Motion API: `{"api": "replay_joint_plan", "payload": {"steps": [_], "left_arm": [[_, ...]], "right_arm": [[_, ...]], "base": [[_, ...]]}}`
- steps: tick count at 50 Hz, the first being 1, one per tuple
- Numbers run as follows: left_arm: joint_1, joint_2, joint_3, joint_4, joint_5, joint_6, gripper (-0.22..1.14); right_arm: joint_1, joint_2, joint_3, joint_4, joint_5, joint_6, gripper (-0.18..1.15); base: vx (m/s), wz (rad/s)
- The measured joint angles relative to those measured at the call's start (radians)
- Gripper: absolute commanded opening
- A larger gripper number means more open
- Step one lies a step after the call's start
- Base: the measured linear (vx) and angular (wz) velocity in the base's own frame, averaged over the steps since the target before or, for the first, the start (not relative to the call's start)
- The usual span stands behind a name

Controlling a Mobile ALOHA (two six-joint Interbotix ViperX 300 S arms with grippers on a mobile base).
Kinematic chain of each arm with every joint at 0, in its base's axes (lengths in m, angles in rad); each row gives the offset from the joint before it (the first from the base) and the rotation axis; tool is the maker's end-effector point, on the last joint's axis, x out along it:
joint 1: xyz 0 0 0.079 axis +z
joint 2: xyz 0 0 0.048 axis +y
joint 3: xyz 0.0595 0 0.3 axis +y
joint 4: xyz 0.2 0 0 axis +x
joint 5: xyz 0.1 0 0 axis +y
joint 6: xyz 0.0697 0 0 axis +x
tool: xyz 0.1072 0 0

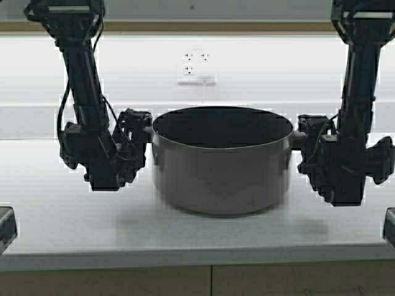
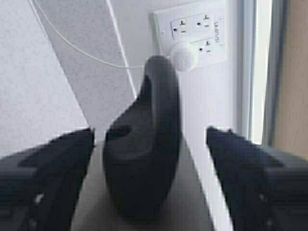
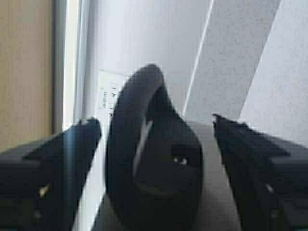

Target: Open the cabinet, put the pot inside, then close it

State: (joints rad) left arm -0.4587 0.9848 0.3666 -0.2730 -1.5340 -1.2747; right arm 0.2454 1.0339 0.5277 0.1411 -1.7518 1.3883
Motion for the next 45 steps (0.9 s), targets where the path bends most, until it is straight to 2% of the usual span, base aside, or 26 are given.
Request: {"api": "replay_joint_plan", "payload": {"steps": [9, 13, 15, 17, 19, 22, 23, 25, 26, 28, 31, 34, 41, 45], "left_arm": [[0.029, 0.002, 0.0, 0.003, 0.002, 0.0, 1.0], [0.025, 0.002, 0.003, 0.005, 0.003, 0.002, 0.94], [0.021, 0.002, 0.006, 0.005, 0.003, 0.003, 0.85], [0.02, 0.002, 0.008, 0.005, 0.002, 0.003, 0.71], [0.018, 0.002, 0.009, 0.006, 0.002, 0.003, 0.51], [0.018, 0.0, 0.014, 0.017, 0.003, 0.012, 0.12], [0.018, 0.0, 0.015, 0.021, 0.005, 0.014, 0.02], [0.021, 0.0, 0.015, 0.032, 0.006, 0.014, -0.15], [0.023, 0.0, 0.017, 0.037, 0.006, 0.015, -0.18], [0.026, 0.0, 0.018, 0.043, 0.008, 0.015, -0.13], [0.029, 0.0, 0.023, 0.049, 0.008, 0.02, 0.01], [0.029, -0.006, 0.034, 0.051, 0.009, 0.021, 0.1], [0.029, -0.04, 0.094, 0.051, 0.008, 0.049, 0.02], [0.032, -0.074, 0.15, 0.049, -0.006, 0.071, 0.02]], "right_arm": [[0.0, 0.0, -0.002, 0.0, 0.0, 0.002, 0.98], [0.0, 0.003, -0.002, 0.0, 0.0, 0.005, 0.87], [0.0, 0.005, 0.0, 0.0, 0.0, 0.005, 0.74], [0.002, 0.005, 0.0, 0.0, 0.002, 0.005, 0.56], [0.0, 0.005, 0.0, 0.0, 0.006, -0.002, 0.34], [0.002, 0.003, 0.003, -0.002, 0.014, -0.009, -0.04], [0.003, 0.003, 0.003, -0.002, 0.015, -0.014, -0.1], [0.011, 0.003, 0.003, -0.002, 0.018, -0.02, -0.1], [0.012, 0.003, 0.002, -0.002, 0.018, -0.02, -0.07], [0.015, 0.003, 0.0, 0.0, 0.02, -0.02, 0.03], [0.021, 0.003, -0.002, 0.003, 0.021, -0.02, 0.15], [0.023, 0.002, -0.002, 0.005, 0.025, -0.02, 0.14], [0.029, -0.018, 0.02, 0.005, 0.032, -0.018, 0.08], [0.038, -0.048, 0.074, 0.003, 0.035, -0.018, 0.08]], "base": [[0.0, 0.0], [0.0, 0.0], [0.0, 0.0], [0.0, 0.0], [0.0, 0.0], [0.0, 0.0], [0.0, 0.0], [0.0, 0.0], [0.0, 0.0], [0.0, 0.0], [0.0, 0.0], [0.0, 0.0], [0.0, 0.0], [0.01, 0.0]]}}
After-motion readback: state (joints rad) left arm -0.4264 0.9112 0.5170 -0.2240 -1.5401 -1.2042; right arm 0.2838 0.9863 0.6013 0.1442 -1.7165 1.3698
